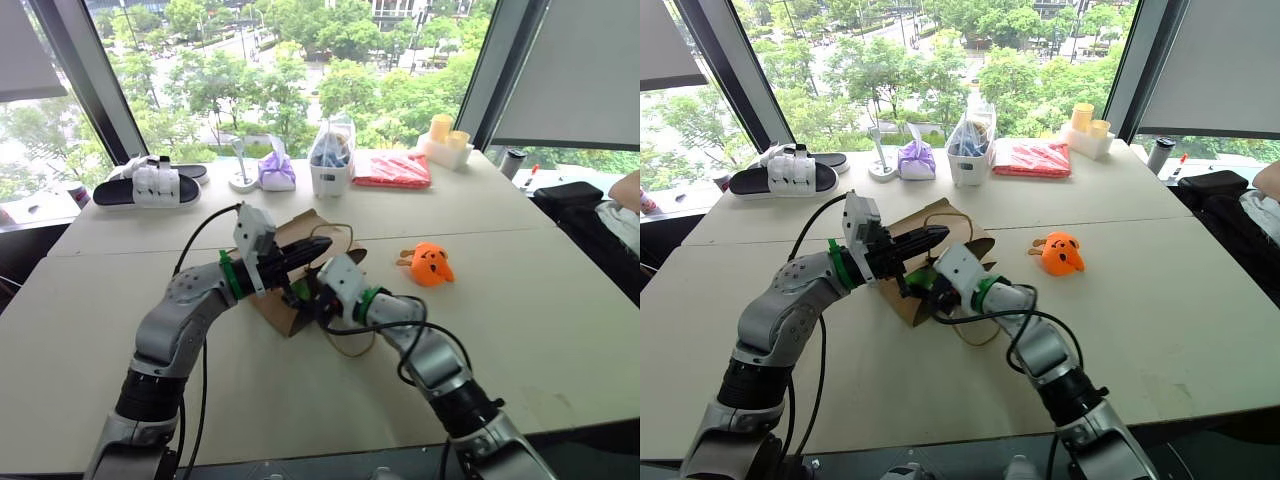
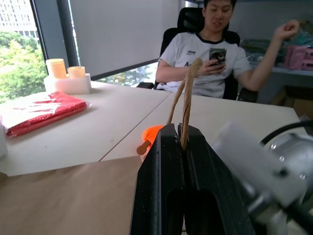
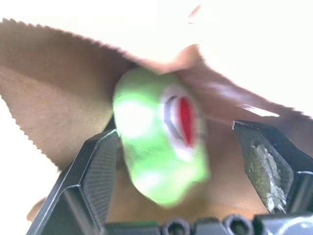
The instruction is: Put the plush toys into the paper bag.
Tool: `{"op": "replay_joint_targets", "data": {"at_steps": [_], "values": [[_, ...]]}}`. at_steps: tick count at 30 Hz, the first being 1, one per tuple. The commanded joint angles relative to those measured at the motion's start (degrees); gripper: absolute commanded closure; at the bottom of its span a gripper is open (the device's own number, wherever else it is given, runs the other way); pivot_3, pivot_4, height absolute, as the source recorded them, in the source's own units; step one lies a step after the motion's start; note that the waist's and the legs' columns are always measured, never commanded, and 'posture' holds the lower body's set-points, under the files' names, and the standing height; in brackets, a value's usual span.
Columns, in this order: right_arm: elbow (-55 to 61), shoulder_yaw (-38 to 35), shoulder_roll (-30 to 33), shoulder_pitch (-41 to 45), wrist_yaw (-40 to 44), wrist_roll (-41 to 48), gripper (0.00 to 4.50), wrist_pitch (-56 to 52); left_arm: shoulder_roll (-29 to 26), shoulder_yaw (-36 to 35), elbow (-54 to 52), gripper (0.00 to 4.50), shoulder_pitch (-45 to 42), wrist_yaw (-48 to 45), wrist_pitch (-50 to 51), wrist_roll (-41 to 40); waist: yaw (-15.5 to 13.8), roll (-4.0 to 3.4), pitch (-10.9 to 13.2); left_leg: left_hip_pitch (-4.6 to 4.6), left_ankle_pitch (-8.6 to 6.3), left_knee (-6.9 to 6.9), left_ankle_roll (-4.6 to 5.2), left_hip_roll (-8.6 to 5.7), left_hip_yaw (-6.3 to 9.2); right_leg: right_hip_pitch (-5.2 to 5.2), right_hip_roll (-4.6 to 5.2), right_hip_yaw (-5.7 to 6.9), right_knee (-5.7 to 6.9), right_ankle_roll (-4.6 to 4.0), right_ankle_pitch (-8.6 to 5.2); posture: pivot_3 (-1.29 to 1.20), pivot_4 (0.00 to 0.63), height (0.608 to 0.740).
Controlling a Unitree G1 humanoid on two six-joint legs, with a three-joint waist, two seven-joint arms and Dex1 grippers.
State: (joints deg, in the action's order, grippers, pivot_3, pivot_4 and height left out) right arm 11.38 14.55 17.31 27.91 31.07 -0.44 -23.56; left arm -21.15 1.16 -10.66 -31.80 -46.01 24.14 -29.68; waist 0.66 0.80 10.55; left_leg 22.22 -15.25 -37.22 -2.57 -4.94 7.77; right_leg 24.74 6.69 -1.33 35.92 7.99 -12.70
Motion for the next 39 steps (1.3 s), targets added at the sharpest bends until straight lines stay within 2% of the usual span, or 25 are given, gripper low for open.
{"op": "replay_joint_targets", "data": {"at_steps": [1, 4, 7, 10, 14, 17, 18, 20, 23, 25, 27, 28, 30, 34, 37, 39], "values": [[16.89, -13.07, 7.39, -4.32, 2.46, 6.19, 0.35, -10.47, -0.08, -0.79, -0.85, 4.50, -0.32, -0.01, -1.90, 0.16, -0.21, 0.00, 0.00, 0.03, -0.09, -0.02, 0.15, -0.01, 0.03, -0.03, 0.00, 0.01, -0.04, 0.00, 0.00, 0.00, 0.150, 0.740], [19.49, -19.11, 11.62, -5.94, 2.07, 8.24, 0.35, -15.07, 0.00, -0.72, -0.60, 4.50, -0.37, -0.10, -2.22, 0.22, 0.02, 0.00, 0.00, 0.04, -0.19, -0.04, 0.33, -0.01, 0.01, -0.11, 0.00, 0.01, -0.23, 0.00, 0.00, 0.00, 0.150, 0.740], [15.72, -22.74, 13.79, -6.55, 0.39, 8.06, 0.35, -15.86, 0.18, -0.69, -0.59, 4.50, -0.50, -0.11, -2.18, 0.03, 0.27, -0.01, 0.00, -0.09, -0.19, 0.00, 0.33, 0.03, -0.19, -0.18, -0.02, 0.00, -0.22, 0.00, 0.00, 0.00, 0.150, 0.740], [1.16, -22.04, 12.92, -3.34, -5.31, 3.82, 0.35, -10.41, 0.49, -0.38, -0.01, 4.50, -0.94, -0.36, -2.42, 0.15, 0.23, 0.00, 0.00, -0.14, -0.19, -0.01, 0.33, 0.06, -0.29, -0.23, -0.03, -0.01, -0.21, -0.01, 0.00, 0.00, 0.150, 0.740], [-20.19, -16.58, 9.91, 4.19, -10.10, -1.37, 0.35, -0.14, 0.76, 0.27, 0.83, 4.50, -1.35, -0.74, -2.96, 0.84, 0.25, -0.01, 0.00, -0.14, -0.18, -0.03, 0.33, 0.02, -0.35, -0.24, 0.00, -0.04, -0.22, -0.03, 0.02, 0.00, 0.150, 0.740], [-37.16, -15.87, 5.99, 12.56, -15.91, -3.30, 0.35, 1.93, 0.90, 0.20, 1.18, 4.50, -1.80, -0.66, -2.94, 0.91, 0.56, -0.03, 0.01, -0.14, -0.14, 0.02, 0.26, 0.05, -0.42, -0.17, 0.00, -0.06, -0.22, -0.03, 0.02, 0.00, 0.150, 0.740], [-41.56, -15.91, 5.23, 14.56, -17.37, -3.60, 0.35, 2.36, 0.96, 0.12, 1.26, 4.50, -1.92, -0.64, -2.91, 0.96, 0.58, -0.03, 0.01, -0.11, 0.04, 0.04, -0.05, 0.06, -0.41, -0.14, 0.00, -0.07, -0.22, -0.03, 0.03, 0.00, 0.150, 0.740], [-48.60, -14.09, 4.89, 17.39, -20.00, -6.11, 0.35, 5.16, 0.89, 0.00, 0.45, 4.50, -1.55, -0.08, -2.54, 1.00, 0.42, -0.03, 0.01, -0.09, 0.05, 0.05, -0.07, 0.07, -0.42, -0.12, -0.01, -0.06, -0.24, -0.04, 0.03, 0.00, 0.150, 0.740], [-52.27, -14.05, 4.24, 19.32, -21.90, -6.42, 1.24, 7.74, 0.39, -0.34, -0.83, 4.50, -0.47, 0.50, -1.83, 0.63, 0.30, -0.02, 0.01, -0.05, 0.03, 0.04, -0.05, 0.05, -0.38, -0.14, 0.00, -0.06, -0.32, -0.03, 0.03, 0.00, 0.150, 0.740], [-53.22, -14.11, 4.08, 20.08, -21.92, -6.28, 2.20, 8.52, -0.29, -0.36, -1.04, 4.50, -0.13, 0.17, -1.83, 0.75, 0.47, -0.02, 0.01, -0.03, 0.02, 0.05, -0.03, 0.05, -0.39, -0.14, 0.00, -0.06, -0.38, -0.03, 0.03, 0.00, 0.150, 0.740], [-52.54, -14.81, 4.43, 20.26, -21.95, -5.74, 3.22, 8.94, -0.60, -0.77, -0.37, 4.50, -0.50, 0.14, -2.05, 0.70, 0.54, -0.02, 0.01, -0.03, 0.02, 0.06, -0.03, 0.05, -0.39, -0.14, 0.00, -0.06, -0.40, -0.03, 0.03, 0.00, 0.150, 0.740], [-51.00, -14.99, 4.85, 19.80, -21.62, -5.60, 3.58, 8.44, -0.73, -0.96, -0.16, 4.50, -0.64, 0.22, -2.15, 0.67, 0.54, -0.02, 0.01, -0.03, 0.02, 0.05, -0.03, 0.05, -0.39, -0.14, 0.00, -0.05, -0.39, -0.03, 0.03, 0.00, 0.150, 0.740], [-43.68, -13.86, 6.44, 17.44, -19.02, -6.11, 4.44, 6.43, -1.20, -1.49, 0.24, 4.50, -0.56, 0.04, -2.09, 0.39, 0.53, -0.03, 0.01, -0.03, 0.03, 0.04, -0.04, 0.06, -0.39, -0.14, -0.01, -0.06, -0.38, -0.03, 0.03, 0.00, 0.150, 0.740], [-10.97, -13.71, 10.79, 7.33, -7.79, 0.03, 4.48, -8.81, -1.55, -2.95, 0.66, 4.50, -0.77, 0.00, -1.11, -1.36, 0.26, -0.05, 0.01, 0.13, 0.01, 0.04, -0.01, 0.06, -0.27, -0.01, -0.01, -0.01, -0.32, -0.02, 0.03, 0.00, 0.150, 0.740], [8.22, -13.19, 13.64, 0.27, -4.79, 2.17, 4.48, -19.28, -2.03, -3.53, 1.19, 4.50, -1.54, -0.47, -0.61, -1.73, 0.15, -0.06, 0.01, 0.19, -0.02, 0.05, 0.03, 0.06, -0.17, 0.07, 0.00, -0.01, -0.33, -0.01, 0.03, 0.00, 0.150, 0.740], [16.76, -12.63, 12.73, -2.62, -4.86, 4.10, 4.48, -25.14, -2.38, -4.05, 1.92, 4.50, -2.51, -0.60, -0.22, -2.17, 0.21, -0.04, 0.00, 0.18, -0.02, 0.04, 0.04, 0.06, -0.12, 0.05, 0.00, -0.01, -0.35, -0.01, 0.03, 0.00, 0.150, 0.740]]}}
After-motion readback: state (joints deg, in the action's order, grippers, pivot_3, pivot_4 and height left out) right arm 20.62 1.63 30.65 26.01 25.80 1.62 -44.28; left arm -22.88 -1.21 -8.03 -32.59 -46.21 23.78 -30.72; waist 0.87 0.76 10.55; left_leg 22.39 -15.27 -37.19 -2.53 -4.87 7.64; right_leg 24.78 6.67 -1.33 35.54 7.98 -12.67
